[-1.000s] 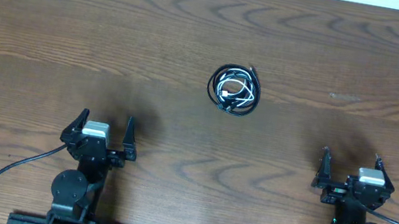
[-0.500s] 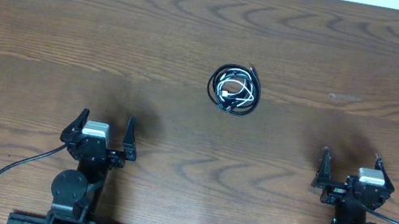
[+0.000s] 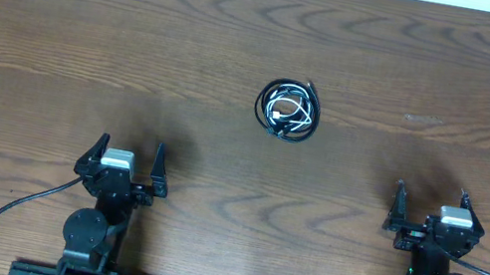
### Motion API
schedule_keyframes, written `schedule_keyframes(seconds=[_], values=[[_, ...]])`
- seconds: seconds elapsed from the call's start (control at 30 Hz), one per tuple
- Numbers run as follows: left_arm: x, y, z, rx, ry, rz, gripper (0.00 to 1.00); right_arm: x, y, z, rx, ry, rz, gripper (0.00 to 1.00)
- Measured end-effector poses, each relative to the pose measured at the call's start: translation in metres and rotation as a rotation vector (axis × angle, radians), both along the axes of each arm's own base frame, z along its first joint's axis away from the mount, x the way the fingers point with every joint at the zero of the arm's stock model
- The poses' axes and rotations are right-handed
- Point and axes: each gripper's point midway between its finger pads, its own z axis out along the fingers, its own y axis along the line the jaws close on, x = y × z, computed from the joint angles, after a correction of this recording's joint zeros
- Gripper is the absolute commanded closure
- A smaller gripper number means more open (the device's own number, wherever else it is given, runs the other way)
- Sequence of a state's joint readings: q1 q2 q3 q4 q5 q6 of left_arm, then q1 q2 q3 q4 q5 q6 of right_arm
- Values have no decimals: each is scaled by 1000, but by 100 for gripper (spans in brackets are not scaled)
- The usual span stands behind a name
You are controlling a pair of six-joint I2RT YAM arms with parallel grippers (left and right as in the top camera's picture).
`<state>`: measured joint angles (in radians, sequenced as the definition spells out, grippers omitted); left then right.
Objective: Untangle cables
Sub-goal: 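Raise both arms and move the right gripper onto the cable bundle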
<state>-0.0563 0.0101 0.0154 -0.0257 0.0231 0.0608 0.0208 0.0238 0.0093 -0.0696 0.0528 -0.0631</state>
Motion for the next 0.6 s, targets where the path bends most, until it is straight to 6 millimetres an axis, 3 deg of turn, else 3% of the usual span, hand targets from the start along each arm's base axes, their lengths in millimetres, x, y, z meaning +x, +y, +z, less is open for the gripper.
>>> schedule_keyframes(seconds=[0.43,0.6], values=[[0,0,0,0,0,0,2,0,3,1,-24,-5,17,1],[0,0,0,0,-1,0,2,1,10,25,34,-107,56,1]])
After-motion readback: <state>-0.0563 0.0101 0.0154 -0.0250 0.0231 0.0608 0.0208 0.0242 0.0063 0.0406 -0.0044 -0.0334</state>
